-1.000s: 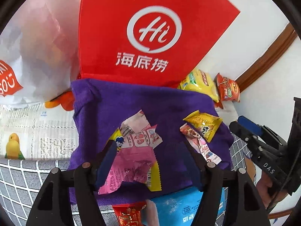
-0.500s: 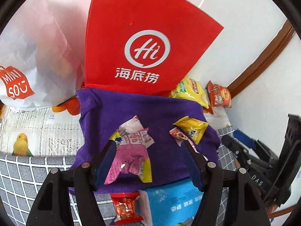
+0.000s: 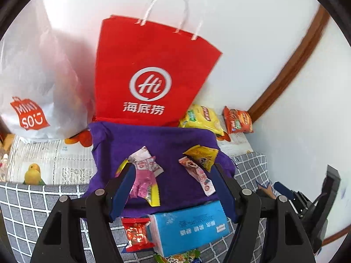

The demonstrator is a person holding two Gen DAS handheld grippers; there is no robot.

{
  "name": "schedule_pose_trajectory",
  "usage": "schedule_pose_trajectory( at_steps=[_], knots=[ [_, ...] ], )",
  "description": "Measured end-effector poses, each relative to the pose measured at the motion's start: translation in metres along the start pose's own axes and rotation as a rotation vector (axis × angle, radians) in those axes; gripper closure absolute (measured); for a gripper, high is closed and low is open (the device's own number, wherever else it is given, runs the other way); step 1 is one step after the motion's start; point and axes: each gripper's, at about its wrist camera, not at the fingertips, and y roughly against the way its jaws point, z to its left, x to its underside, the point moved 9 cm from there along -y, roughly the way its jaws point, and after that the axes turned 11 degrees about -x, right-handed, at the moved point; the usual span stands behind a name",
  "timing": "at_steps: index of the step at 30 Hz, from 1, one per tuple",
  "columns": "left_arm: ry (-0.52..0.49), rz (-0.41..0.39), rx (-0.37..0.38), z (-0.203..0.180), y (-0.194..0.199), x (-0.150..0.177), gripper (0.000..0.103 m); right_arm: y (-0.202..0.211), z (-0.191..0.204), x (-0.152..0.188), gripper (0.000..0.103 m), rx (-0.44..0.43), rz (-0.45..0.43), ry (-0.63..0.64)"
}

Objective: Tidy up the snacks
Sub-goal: 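Move both open tools back down toward the snack pile, then grasp the light pink packet with the right tool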

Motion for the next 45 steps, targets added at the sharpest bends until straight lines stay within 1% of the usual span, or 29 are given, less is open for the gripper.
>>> schedule_pose_trajectory(
  at_steps=[4, 9, 11, 12, 13, 16, 18, 20, 22, 24, 25, 27, 28, 30, 32, 34, 36, 37, 41, 43, 45],
  knots=[
    [-0.015, -0.035, 0.009, -0.007, 0.017, 0.000, 0.034, 0.009, 0.002, 0.019, 0.029, 0.015, 0.030, 0.038],
    [-0.024, -0.084, 0.011, -0.011, 0.039, 0.000, 0.034, 0.030, 0.004, 0.042, 0.029, -0.037, 0.033, 0.019],
    [-0.022, -0.095, 0.010, -0.013, 0.044, 0.000, 0.034, 0.032, 0.004, 0.052, 0.029, -0.064, 0.069, 0.001],
    [-0.021, -0.104, -0.004, -0.013, 0.047, 0.000, 0.034, 0.032, 0.006, 0.060, 0.029, -0.088, 0.089, 0.006],
    [-0.022, -0.113, -0.017, -0.013, 0.050, 0.000, 0.034, 0.033, 0.008, 0.063, 0.029, -0.093, 0.089, 0.014],
    [-0.032, -0.130, -0.028, -0.016, 0.056, 0.001, 0.032, 0.040, 0.013, 0.076, 0.029, -0.060, 0.052, 0.048],
    [-0.035, -0.140, -0.038, -0.018, 0.059, 0.003, 0.031, 0.042, 0.019, 0.086, 0.029, -0.057, 0.053, 0.081],
    [-0.038, -0.150, -0.053, -0.021, 0.063, 0.003, 0.031, 0.043, 0.025, 0.096, 0.029, -0.084, 0.061, 0.088],
    [-0.035, -0.156, -0.058, -0.023, 0.066, 0.006, 0.031, 0.042, 0.035, 0.108, 0.029, -0.133, 0.069, 0.094],
    [-0.033, -0.142, -0.062, -0.020, 0.067, 0.014, 0.030, 0.040, 0.047, 0.121, 0.029, -0.179, 0.080, 0.117],
    [-0.038, -0.129, -0.069, -0.017, 0.068, 0.020, 0.030, 0.039, 0.051, 0.126, 0.029, -0.184, 0.083, 0.127],
    [-0.041, -0.114, -0.103, -0.006, 0.069, 0.032, 0.030, 0.035, 0.060, 0.138, 0.029, -0.188, 0.098, 0.146],
    [-0.042, -0.109, -0.120, 0.000, 0.069, 0.038, 0.030, 0.033, 0.064, 0.143, 0.029, -0.206, 0.102, 0.151],
    [-0.045, -0.099, -0.151, 0.015, 0.072, 0.055, 0.030, 0.030, 0.075, 0.157, 0.029, -0.266, 0.110, 0.150],
    [-0.035, -0.083, -0.163, 0.029, 0.072, 0.069, 0.030, 0.027, 0.082, 0.167, 0.029, -0.310, 0.116, 0.157],
    [-0.012, -0.051, -0.156, 0.042, 0.071, 0.089, 0.030, 0.024, 0.091, 0.177, 0.029, -0.343, 0.117, 0.182],
    [0.018, 0.003, -0.123, 0.051, 0.068, 0.108, 0.030, 0.020, 0.098, 0.186, 0.029, -0.348, 0.123, 0.213],
    [0.031, 0.013, -0.112, 0.053, 0.068, 0.115, 0.030, 0.019, 0.100, 0.189, 0.029, -0.349, 0.123, 0.228],
    [0.055, 0.028, -0.103, 0.060, 0.069, 0.138, 0.030, 0.010, 0.110, 0.202, 0.029, -0.369, 0.134, 0.265],
    [0.059, 0.041, -0.086, 0.060, 0.068, 0.150, 0.030, 0.001, 0.110, 0.206, 0.029, -0.358, 0.142, 0.254],
    [0.068, 0.052, -0.085, 0.061, 0.068, 0.158, 0.030, -0.010, 0.108, 0.210, 0.029, -0.343, 0.156, 0.247]
  ],
)
